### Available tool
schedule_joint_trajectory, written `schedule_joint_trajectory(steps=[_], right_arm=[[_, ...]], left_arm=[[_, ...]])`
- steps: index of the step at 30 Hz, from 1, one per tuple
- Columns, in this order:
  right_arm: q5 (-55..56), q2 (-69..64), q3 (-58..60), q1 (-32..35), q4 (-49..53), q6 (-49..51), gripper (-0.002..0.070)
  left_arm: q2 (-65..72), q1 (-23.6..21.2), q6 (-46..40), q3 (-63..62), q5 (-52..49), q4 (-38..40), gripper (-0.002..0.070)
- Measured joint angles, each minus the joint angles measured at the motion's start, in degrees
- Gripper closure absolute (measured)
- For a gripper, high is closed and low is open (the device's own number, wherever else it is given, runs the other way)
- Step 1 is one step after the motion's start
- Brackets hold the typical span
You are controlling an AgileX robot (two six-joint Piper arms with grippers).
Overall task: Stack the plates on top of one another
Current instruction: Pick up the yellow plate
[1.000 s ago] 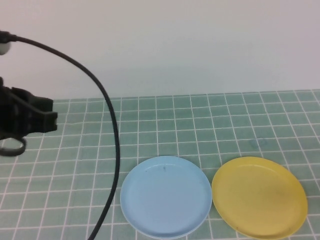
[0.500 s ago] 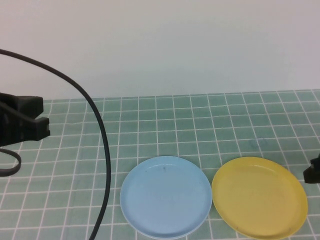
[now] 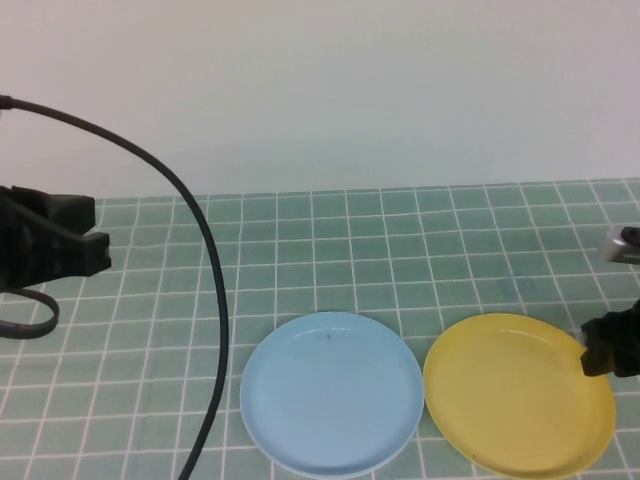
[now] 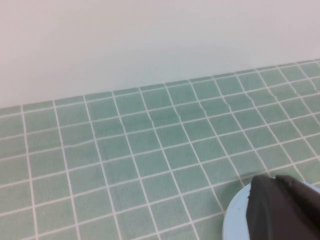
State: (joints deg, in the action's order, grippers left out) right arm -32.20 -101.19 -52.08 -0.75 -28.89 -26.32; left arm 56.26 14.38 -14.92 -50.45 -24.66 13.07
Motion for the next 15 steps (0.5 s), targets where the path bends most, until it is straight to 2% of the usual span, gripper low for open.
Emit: schedule_joint_trajectory(steps=[3, 11, 15], right_arm=[[0.0, -1.0, -0.2, 0.0, 0.1, -0.5, 0.0389], [-0.6, -3.1, -0.7, 0.0, 1.9, -1.6, 0.0416], [-0.8, -3.7, -0.7, -0.1, 2.3, -2.7, 0.0498]], left_arm=[[0.5, 0.0, 0.0, 0.0, 0.1, 0.2, 0.0675], [1.1, 0.0, 0.0, 0.0, 0.1, 0.6, 0.0675], [1.1, 0.0, 0.0, 0.0, 0.0, 0.6, 0.0675]])
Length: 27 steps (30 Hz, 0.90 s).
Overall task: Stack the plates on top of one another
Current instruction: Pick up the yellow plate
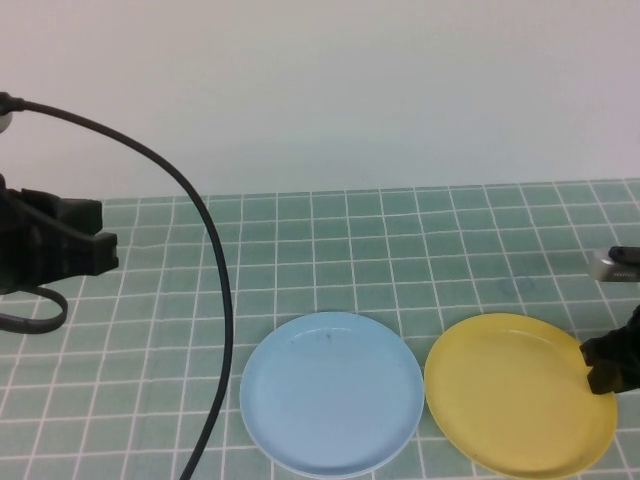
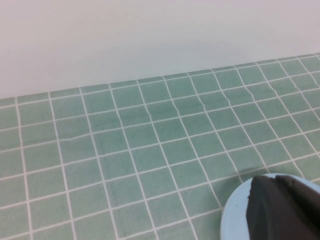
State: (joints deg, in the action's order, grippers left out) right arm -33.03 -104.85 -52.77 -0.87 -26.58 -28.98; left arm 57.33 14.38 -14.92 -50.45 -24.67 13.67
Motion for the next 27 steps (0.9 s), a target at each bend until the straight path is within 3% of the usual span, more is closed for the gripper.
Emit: schedule_joint_trajectory(steps=[4, 6, 16, 27], right_arm=[[-0.2, -0.3, -0.1, 0.0, 0.0, -0.3, 0.062], [-0.5, -0.3, -0.2, 0.0, 0.0, -0.3, 0.0648], [-2.0, 0.9, -1.9, 0.0, 2.5, -0.3, 0.066], [-15.5, 5.9, -18.3, 0.0, 3.7, 2.3, 0.0663]], left_arm=[[0.0, 0.0, 0.0, 0.0, 0.0, 0.0, 0.0675], [0.0, 0.0, 0.0, 0.0, 0.0, 0.0, 0.0675], [0.0, 0.0, 0.0, 0.0, 0.1, 0.0, 0.0675], [0.0, 0.0, 0.0, 0.0, 0.0, 0.4, 0.0675]])
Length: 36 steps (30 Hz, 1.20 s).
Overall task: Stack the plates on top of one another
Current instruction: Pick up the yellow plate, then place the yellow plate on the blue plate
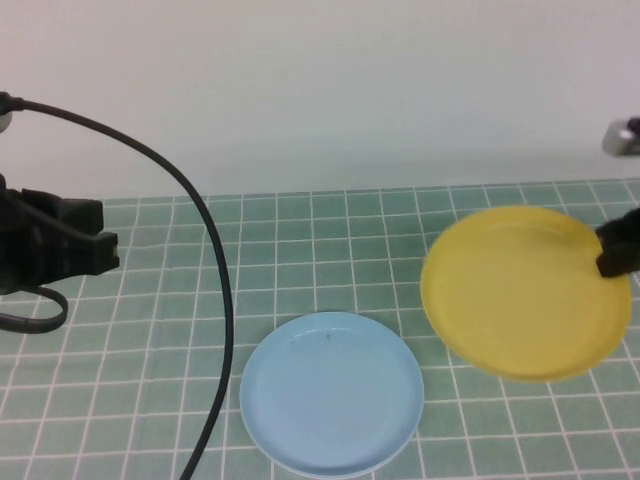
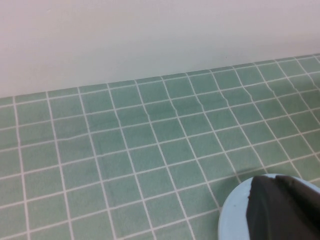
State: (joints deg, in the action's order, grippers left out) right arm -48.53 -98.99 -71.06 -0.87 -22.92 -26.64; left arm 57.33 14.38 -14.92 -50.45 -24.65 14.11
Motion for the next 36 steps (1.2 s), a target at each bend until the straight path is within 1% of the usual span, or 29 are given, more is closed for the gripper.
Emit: schedule_joint_trajectory(steps=[3, 5, 9, 13, 16, 19, 22, 26, 36], right_arm=[[-2.0, 0.2, -4.0, -1.1, -2.4, 0.8, 0.0663], [-1.9, 0.2, -5.0, -3.7, -3.4, 1.2, 0.0663], [1.3, -0.8, -5.3, -12.2, -4.2, 2.3, 0.0663], [6.5, -5.0, -5.5, -21.0, -4.3, 3.0, 0.0663], [9.4, -9.1, -5.5, -25.5, -4.3, 3.9, 0.0663], [10.4, -12.6, -5.5, -27.2, -3.9, 4.3, 0.0663], [10.6, -14.8, -5.5, -27.5, -2.8, 5.1, 0.0663], [11.7, -15.4, -5.5, -27.5, -1.3, 6.4, 0.0663], [12.1, -15.4, -5.6, -27.5, -0.3, 6.4, 0.0654]], left_arm=[[0.0, 0.0, 0.0, 0.0, 0.0, 0.0, 0.0675], [0.0, 0.0, 0.0, 0.0, 0.0, 0.0, 0.0675], [0.0, 0.0, 0.0, 0.0, 0.0, 0.0, 0.0675], [0.0, 0.0, 0.0, 0.0, 0.1, 0.0, 0.0675], [0.0, 0.0, 0.0, 0.0, 0.1, 0.0, 0.0675], [0.0, 0.0, 0.1, 0.0, 0.1, 0.0, 0.0675], [0.0, 0.0, 0.1, 0.0, 0.1, 1.1, 0.0675], [0.0, 0.0, 0.1, 0.0, 0.1, 2.3, 0.0675], [0.0, 0.0, 0.1, 0.0, 0.1, 2.4, 0.0675]])
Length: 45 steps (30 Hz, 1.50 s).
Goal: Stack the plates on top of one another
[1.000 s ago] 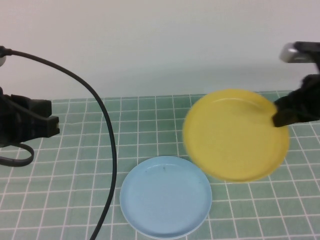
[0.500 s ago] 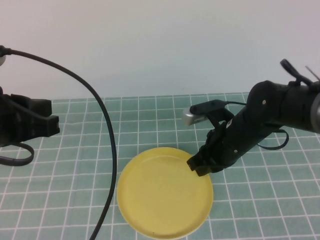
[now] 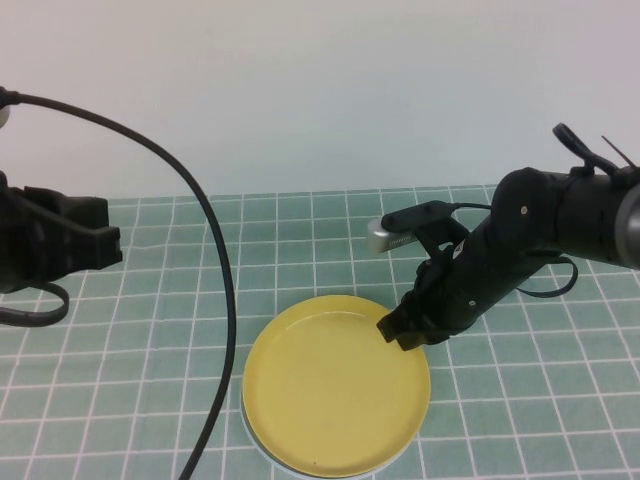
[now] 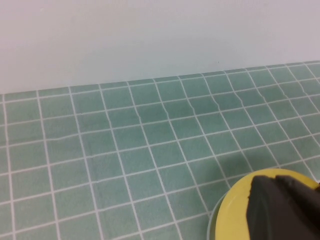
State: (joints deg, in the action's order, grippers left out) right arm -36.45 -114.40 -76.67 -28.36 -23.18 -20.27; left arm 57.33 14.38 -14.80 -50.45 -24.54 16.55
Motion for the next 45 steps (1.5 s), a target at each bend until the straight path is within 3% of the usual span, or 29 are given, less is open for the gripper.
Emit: schedule_joint_trajectory(steps=[7, 12, 15, 19, 21, 34, 45], right_arm=[[0.2, 0.0, 0.0, 0.0, 0.5, 0.1, 0.0496], [0.7, 0.7, 0.0, 0.0, 1.1, 1.8, 0.0469], [0.5, 3.3, 0.0, 0.0, 3.0, 4.1, 0.0497], [-1.4, 9.0, 0.0, 0.0, 6.3, 7.2, 0.0622], [-2.6, 12.8, 0.0, 0.0, 7.9, 8.6, 0.0647], [-13.6, 41.7, 4.6, 0.0, 16.0, 14.6, 0.0668], [-15.8, 55.0, 10.2, 0.0, 22.7, 14.7, 0.0673]], left_arm=[[0.0, 0.0, -0.1, 0.0, 0.2, 0.0, 0.0675], [0.0, 0.0, -2.1, 0.0, 0.9, 0.0, 0.0675], [-0.4, 0.0, -2.2, 0.0, 0.9, 0.0, 0.0675], [-2.0, 0.0, -2.4, 0.1, 0.9, 0.0, 0.0675], [-3.5, 0.0, -2.8, 0.9, 1.4, 0.1, 0.0675], [-16.2, 3.7, -5.4, 7.0, 5.0, -0.3, 0.0675], [-34.7, -7.2, -5.4, 12.9, 5.5, -0.7, 0.0675]])
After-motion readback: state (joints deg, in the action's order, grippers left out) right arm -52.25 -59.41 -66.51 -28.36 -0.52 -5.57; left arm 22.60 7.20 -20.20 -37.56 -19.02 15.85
